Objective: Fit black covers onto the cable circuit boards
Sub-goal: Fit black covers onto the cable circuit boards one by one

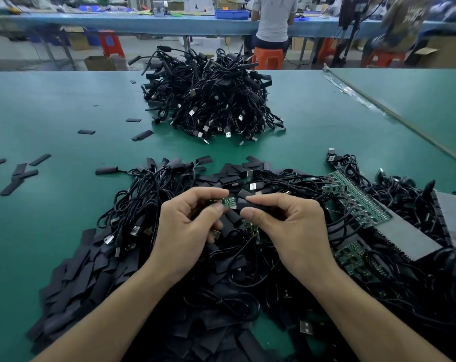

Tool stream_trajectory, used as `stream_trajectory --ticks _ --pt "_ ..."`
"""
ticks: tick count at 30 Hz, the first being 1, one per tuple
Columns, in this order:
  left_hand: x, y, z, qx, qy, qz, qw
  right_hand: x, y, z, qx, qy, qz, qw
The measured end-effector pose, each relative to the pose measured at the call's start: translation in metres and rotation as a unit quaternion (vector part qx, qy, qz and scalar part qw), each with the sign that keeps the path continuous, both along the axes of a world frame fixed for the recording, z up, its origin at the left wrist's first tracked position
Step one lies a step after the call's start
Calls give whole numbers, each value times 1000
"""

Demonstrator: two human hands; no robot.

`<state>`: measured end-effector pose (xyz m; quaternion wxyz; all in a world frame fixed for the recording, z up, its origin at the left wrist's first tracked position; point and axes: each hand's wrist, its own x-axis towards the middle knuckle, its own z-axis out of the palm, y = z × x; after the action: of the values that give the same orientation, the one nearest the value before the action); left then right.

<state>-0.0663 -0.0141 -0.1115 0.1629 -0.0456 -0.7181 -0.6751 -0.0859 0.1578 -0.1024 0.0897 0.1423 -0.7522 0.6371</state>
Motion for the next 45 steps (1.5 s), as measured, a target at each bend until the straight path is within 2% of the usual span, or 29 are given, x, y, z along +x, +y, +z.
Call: stream_trajectory --ticks 6,29,35,39,45 --pt "1 1 3 26 -9 3 1000 -1 1 -1 2 4 13 1000" --pt "1 -1 2 -16 -42 -24 999 -4 3 -8 48 -16 61 997" --pt "3 -1 4 -18 -47 -60 997 -3 2 -7 41 3 43 998" --pt "2 -1 2 22 -53 -30 998 -2 0 -6 33 23 23 999" --pt "1 -2 3 2 -50 -24 998 -1 0 -5 36 53 -5 998"
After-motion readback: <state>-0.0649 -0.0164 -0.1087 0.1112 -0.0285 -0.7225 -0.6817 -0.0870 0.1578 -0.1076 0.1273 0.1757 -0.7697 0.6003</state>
